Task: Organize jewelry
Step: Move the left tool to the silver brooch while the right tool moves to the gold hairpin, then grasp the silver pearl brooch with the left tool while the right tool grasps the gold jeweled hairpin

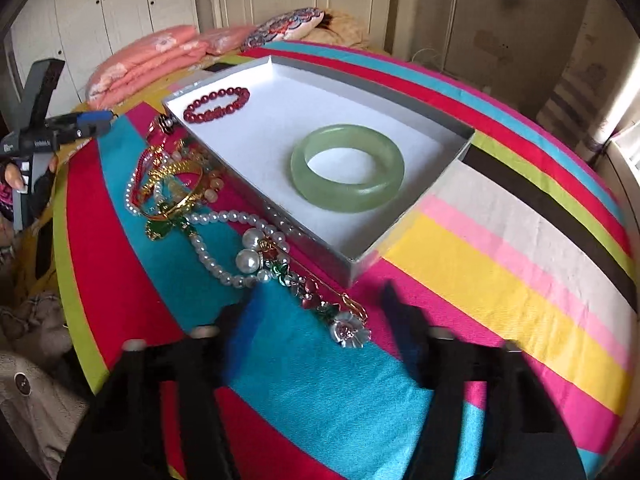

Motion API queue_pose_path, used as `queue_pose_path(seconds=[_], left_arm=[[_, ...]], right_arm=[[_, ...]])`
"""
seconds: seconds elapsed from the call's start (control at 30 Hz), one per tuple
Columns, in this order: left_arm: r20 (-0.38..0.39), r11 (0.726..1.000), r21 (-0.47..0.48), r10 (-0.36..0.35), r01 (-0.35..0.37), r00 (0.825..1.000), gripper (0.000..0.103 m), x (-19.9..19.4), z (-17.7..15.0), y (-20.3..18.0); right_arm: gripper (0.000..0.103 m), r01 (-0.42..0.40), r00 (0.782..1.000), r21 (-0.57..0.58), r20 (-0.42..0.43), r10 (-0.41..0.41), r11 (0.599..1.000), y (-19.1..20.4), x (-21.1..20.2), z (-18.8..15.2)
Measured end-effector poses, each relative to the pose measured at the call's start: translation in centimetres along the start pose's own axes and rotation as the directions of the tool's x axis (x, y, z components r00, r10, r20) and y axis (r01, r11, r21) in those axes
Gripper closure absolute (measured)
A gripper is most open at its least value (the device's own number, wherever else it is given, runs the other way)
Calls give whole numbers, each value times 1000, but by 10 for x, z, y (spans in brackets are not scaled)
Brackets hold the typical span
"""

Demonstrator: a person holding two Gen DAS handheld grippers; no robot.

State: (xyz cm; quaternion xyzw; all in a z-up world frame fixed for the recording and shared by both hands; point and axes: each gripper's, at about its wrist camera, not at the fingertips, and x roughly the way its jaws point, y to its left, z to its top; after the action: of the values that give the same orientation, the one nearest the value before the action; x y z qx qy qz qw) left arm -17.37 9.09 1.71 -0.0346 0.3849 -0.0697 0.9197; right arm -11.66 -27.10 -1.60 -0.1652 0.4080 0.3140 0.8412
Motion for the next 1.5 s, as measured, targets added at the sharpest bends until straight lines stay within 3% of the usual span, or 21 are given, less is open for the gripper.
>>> queue_pose_path(seconds=[0.13,0.2,0.33,0.47,0.57,0.77,0.97,1.03,1.07,1.1,1.2,1.43,1.5], left_arm=[[-3,1000,16,-4,4,1000,7,9,9,-2],[3,1000,-10,-14,14,1000,7,14,20,6],[40,970,-225,-86,93,995,9,24,44,48],[21,955,-291,-56,59,998,24,44,67,64],[-19,954,-283,-104,94,994,35,64,76,59],[-62,932,-338,-163,133,985,41,105,90,54],[-106,957,-279,-112,78,988,44,118,107,42],[-138,970,-239,-78,44,987,50,120,109,39],[-156,981,-191,-45,14,987,58,121,110,35],[-170,990,-137,-3,-21,985,59,120,109,29],[-198,992,-122,3,-28,980,66,114,103,32],[-204,993,-119,-12,-13,979,66,71,59,47],[-195,994,-109,-22,1,981,54,57,46,46]], right_arm=[[84,5,1000,11,24,-5,1000,8,-11,-13],[85,35,999,27,32,-36,999,14,-15,-19],[85,47,997,86,55,-52,995,22,-23,-30],[86,13,997,114,72,-22,993,31,-23,-33],[86,9,996,140,85,-21,990,32,-23,-33],[86,2,995,186,94,-20,983,26,-23,-33],[86,-4,995,202,102,-17,979,23,-22,-33],[86,-6,994,207,105,-17,978,23,-22,-34],[86,-3,994,209,106,-19,978,22,-22,-34],[85,-1,994,211,107,-22,977,22,-23,-35],[85,-1,994,225,111,-24,974,19,-25,-38],[85,-3,988,235,148,-33,972,14,-42,-43],[85,-3,988,225,153,-32,974,15,-44,-42]])
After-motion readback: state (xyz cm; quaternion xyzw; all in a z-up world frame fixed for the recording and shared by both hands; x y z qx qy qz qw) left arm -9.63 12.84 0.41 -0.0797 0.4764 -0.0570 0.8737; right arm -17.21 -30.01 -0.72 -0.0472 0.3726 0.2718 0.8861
